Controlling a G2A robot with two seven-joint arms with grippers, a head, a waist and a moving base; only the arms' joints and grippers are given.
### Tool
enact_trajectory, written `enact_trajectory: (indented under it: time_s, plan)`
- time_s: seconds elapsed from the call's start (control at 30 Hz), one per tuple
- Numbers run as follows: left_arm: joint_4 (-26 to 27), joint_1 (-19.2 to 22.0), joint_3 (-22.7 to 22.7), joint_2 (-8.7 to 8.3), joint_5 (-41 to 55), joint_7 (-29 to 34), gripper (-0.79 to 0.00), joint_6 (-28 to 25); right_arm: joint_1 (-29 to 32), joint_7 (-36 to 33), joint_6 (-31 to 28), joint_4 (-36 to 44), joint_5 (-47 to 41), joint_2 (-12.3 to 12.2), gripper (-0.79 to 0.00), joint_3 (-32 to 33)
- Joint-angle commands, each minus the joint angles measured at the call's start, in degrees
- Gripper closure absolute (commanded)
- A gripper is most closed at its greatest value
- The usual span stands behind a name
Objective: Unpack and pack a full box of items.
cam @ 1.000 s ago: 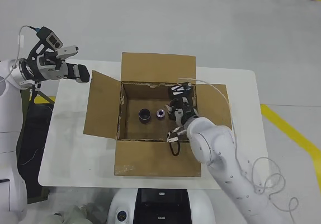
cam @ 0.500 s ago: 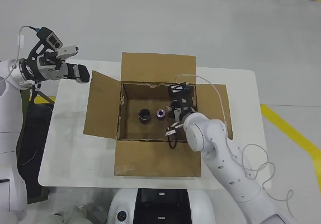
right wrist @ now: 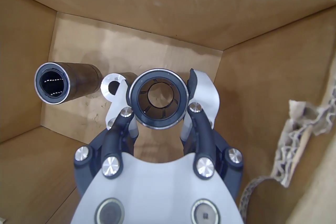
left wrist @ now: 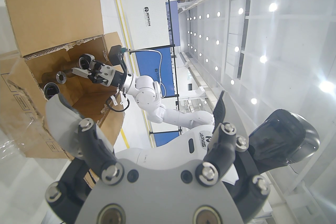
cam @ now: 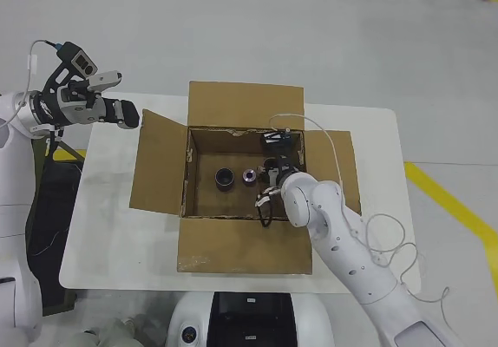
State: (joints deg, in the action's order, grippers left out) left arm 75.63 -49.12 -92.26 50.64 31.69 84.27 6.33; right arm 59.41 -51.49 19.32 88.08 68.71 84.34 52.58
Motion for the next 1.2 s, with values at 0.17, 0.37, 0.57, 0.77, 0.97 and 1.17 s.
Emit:
enact_trajectory:
  time_s: [0.17,0.37,0.57,0.77,0.97,1.17]
  plan:
    - [0.0,0.0,0.0,0.00,0.0,0.0,-0.785,0.0,-0.2,0.4,0.1,-1.2,-0.3,0.4,-0.354,0.0]
    - [0.0,0.0,0.0,0.00,0.0,0.0,-0.785,0.0,0.1,0.4,0.1,-1.2,-0.1,0.6,-0.416,0.1]
    - [0.0,0.0,0.0,0.00,0.0,0.0,-0.785,0.0,0.6,0.2,-0.2,-0.8,0.4,0.7,-0.425,0.4]
    - [0.0,0.0,0.0,0.00,0.0,0.0,-0.785,0.0,2.6,0.3,-0.5,4.4,1.5,0.4,-0.434,1.7]
    - [0.0,0.0,0.0,0.00,0.0,0.0,-0.785,0.0,6.1,-0.5,-2.0,12.5,3.1,-0.2,-0.449,3.4]
    - [0.0,0.0,0.0,0.00,0.0,0.0,-0.785,0.0,9.5,-0.7,-4.0,20.4,1.5,-0.6,-0.449,4.9]
